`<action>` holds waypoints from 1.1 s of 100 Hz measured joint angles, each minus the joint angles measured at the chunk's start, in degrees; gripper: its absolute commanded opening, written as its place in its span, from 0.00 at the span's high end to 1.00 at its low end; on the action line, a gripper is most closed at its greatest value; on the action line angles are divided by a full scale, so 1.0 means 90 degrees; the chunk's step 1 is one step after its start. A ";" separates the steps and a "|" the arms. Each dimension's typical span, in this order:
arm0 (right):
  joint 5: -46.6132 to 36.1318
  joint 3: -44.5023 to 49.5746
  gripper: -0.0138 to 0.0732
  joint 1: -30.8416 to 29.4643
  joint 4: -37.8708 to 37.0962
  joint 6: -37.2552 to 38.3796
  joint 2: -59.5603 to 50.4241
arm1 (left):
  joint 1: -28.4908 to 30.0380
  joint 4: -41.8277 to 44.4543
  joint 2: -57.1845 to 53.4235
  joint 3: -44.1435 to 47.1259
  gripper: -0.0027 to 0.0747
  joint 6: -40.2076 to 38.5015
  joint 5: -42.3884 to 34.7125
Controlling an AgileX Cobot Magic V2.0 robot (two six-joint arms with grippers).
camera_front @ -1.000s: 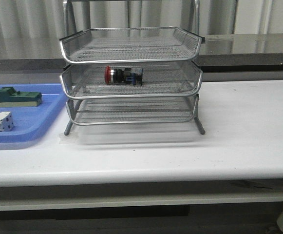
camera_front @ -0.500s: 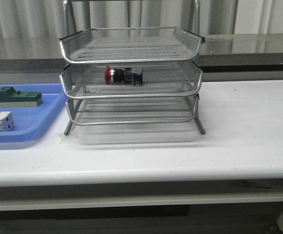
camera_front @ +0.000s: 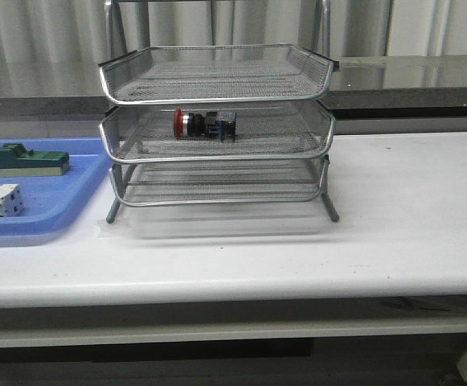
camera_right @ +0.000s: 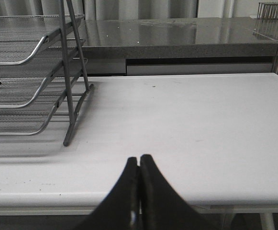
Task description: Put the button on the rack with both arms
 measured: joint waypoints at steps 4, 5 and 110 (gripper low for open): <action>0.0000 0.0000 0.90 0.0000 0.0000 0.0000 0.0000 | 0.0000 0.0000 0.0000 0.0000 0.99 0.0000 0.0000; 0.0000 0.0000 0.90 0.0000 0.0000 0.0000 0.0000 | 0.0000 0.0000 0.0000 0.0000 0.99 0.0000 0.0000; -0.0024 0.0000 0.90 0.0000 0.0000 0.0000 0.0000 | 0.0000 0.0232 -0.0012 0.0044 0.99 -0.0282 -0.0084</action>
